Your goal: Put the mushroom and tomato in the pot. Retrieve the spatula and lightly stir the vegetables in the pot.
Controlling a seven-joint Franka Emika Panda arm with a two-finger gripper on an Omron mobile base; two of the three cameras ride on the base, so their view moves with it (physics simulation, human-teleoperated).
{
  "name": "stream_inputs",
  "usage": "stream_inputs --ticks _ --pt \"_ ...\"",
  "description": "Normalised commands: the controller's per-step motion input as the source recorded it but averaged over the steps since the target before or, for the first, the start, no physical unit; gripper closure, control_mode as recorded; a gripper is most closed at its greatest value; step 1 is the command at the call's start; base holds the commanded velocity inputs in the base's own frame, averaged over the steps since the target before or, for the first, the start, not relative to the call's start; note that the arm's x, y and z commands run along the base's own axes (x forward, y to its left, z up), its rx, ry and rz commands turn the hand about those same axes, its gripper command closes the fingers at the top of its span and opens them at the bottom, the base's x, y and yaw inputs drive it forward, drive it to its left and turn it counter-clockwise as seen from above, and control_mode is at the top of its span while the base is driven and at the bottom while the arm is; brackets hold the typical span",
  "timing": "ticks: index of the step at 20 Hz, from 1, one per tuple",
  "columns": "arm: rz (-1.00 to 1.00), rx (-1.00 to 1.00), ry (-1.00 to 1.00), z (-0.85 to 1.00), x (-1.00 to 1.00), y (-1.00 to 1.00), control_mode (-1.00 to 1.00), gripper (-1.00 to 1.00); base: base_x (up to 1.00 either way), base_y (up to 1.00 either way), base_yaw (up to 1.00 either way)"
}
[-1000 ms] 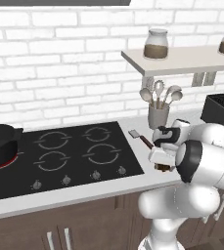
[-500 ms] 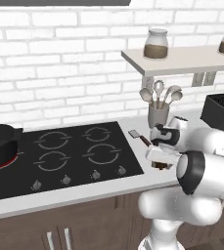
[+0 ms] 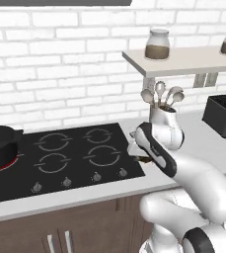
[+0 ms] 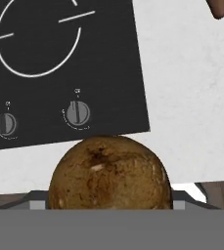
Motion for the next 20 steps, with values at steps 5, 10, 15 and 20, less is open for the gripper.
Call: stream_inputs --ticks 5,10,15,20 --pt "0.02 -0.01 0.0 0.03 0.02 0.15 -1.0 1.0 0.0 0.0 0.0" --pt "0.01 0.0 -0.03 0.44 0.01 0.25 -1.0 1.0 0.0 0.0 0.0" --pt "0.02 0.0 0.02 0.4 0.07 0.13 -1.0 1.0 0.0 0.0 0.0" --pt "0.01 0.0 0.02 0.0 0.03 0.0 -1.0 1.0 0.0 0.0 0.0"
